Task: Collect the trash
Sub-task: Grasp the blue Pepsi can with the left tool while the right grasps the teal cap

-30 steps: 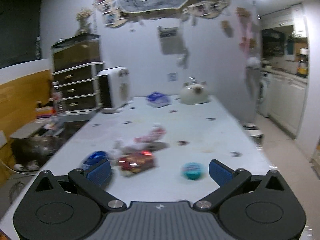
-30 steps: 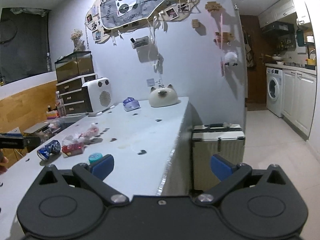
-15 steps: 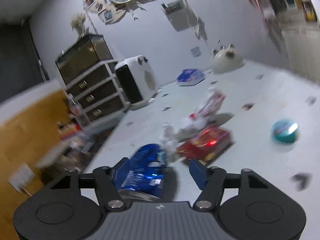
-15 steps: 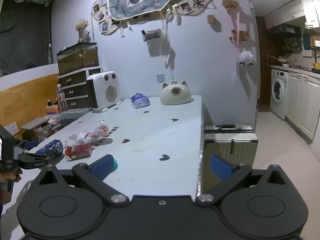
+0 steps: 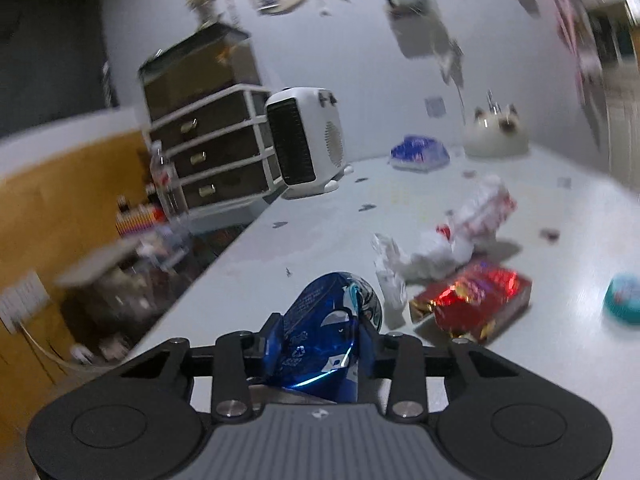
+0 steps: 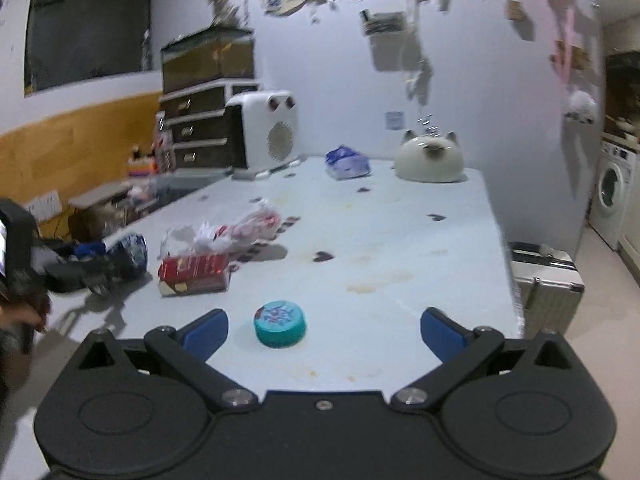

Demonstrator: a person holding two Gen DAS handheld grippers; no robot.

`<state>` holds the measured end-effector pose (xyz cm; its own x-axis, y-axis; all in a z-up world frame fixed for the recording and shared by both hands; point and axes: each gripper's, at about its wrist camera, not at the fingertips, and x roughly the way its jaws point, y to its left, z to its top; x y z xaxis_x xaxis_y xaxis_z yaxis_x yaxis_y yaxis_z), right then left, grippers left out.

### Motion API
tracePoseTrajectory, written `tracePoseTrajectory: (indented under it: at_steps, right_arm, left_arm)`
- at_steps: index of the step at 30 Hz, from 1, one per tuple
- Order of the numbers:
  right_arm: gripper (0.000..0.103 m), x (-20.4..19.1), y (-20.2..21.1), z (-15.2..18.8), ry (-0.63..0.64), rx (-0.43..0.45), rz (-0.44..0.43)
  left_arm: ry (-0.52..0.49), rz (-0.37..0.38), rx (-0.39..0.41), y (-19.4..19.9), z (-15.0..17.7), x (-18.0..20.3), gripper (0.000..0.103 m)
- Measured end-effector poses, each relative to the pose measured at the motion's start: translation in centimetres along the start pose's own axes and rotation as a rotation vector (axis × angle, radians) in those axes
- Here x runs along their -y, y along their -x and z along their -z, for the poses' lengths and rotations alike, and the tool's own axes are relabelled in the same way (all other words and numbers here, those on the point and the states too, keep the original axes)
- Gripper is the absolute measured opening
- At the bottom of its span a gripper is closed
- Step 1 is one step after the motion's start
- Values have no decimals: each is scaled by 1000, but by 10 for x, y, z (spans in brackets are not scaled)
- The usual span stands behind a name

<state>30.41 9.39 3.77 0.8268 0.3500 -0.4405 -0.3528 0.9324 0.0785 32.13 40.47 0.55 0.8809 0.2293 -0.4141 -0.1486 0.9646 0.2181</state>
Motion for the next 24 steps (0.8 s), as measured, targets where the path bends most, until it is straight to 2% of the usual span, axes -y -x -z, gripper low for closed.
tracePoseTrajectory:
  at_steps: [5,10,12,13,15,19,21,22,23,24]
  right_arm:
    - [99,-16,-32,-3,26,-20,-36]
    - [99,-25,-65,-6,8,-62,-76]
    - [98,-28,-79,-4,22,-83,-70]
    - [98,-30,-84,-2,28,-90,-62]
    - [90,-32,-94,0,38,-106,-54]
    - [86,-34,-108,4,50,-133,-53]
    - [72,-35,-115,4,56,-174,-80]
    - [65,-35,-113,4,57,-159,-80]
    - [50,-34,-109,5,49,-150,-92]
    - [49,-32,-106,6,29,-154,-104]
  left_arm:
    - [206,99,2,6,-1,-28,36]
    - [318,205,-4,19,-2,-37,28]
    - [335,238,-16,25,-1,-37,28]
    - [326,235,-20,26,-1,-35,28]
    - [308,228,-23,29,-1,-31,28]
    - [287,232,-30,34,0,-25,28]
    - [285,249,-30,38,1,-22,28]
    - [280,255,-30,40,2,-20,28]
    - [273,257,-30,41,2,-17,28]
    - [267,259,-29,43,3,-15,28]
